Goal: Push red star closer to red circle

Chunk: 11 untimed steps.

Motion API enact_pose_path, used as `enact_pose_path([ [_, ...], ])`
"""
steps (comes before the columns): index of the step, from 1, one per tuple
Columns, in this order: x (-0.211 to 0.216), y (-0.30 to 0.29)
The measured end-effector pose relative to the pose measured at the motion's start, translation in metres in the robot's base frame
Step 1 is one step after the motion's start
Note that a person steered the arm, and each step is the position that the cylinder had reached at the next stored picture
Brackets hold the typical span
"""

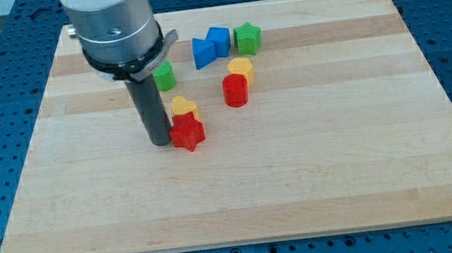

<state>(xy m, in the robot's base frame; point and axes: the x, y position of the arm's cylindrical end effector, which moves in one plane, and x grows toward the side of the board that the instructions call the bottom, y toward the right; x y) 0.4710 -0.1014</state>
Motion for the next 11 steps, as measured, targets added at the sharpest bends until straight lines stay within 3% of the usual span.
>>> enact_pose_path([
  [1, -0.039, 0.019],
  [2, -0.048, 0.021],
  [4, -0.048, 0.014],
  [6, -0.020, -0.025],
  [7, -0.008, -0.021],
  [9, -0.032, 0.059],
  [10, -0.032, 0.056],
  [11, -0.014, 0.018],
])
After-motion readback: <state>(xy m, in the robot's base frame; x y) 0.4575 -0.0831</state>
